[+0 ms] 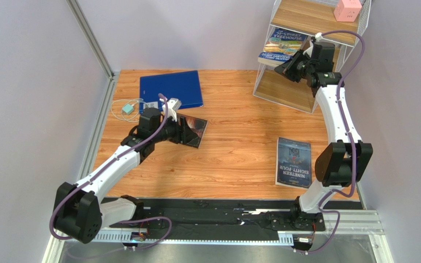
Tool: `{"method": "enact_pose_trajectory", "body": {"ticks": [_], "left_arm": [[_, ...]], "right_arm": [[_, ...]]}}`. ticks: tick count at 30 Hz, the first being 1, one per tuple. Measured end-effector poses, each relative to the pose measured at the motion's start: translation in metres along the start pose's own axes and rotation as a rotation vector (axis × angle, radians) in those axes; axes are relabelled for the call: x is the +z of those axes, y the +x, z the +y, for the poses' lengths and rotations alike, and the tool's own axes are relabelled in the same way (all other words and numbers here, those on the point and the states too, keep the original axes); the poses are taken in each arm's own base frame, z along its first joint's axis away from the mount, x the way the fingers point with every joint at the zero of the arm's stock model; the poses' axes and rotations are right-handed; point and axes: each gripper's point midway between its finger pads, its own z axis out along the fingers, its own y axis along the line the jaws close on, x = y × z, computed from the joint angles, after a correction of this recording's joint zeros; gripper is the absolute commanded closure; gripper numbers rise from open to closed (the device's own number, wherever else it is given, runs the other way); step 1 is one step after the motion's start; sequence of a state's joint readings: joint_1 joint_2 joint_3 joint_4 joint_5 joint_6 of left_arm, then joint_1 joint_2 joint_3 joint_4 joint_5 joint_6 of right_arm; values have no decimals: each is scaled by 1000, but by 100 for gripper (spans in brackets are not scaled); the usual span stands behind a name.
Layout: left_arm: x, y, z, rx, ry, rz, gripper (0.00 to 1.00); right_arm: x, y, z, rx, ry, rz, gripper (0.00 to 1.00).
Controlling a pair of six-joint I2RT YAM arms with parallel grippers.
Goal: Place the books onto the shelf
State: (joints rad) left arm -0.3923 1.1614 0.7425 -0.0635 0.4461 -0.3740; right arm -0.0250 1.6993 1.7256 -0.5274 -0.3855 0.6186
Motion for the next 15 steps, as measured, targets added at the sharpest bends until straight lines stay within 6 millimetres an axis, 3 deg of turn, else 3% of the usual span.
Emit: {"method": "enact_pose_trajectory", "body": {"ticks": [4, 15], "left_arm": [[0, 0, 1, 2, -3, 0, 39], [-1, 1, 2, 8, -10, 1, 39]], "right_arm": [[5, -7, -4, -6, 23, -23, 100], [27, -4, -24, 14, 71, -11, 100]]}}
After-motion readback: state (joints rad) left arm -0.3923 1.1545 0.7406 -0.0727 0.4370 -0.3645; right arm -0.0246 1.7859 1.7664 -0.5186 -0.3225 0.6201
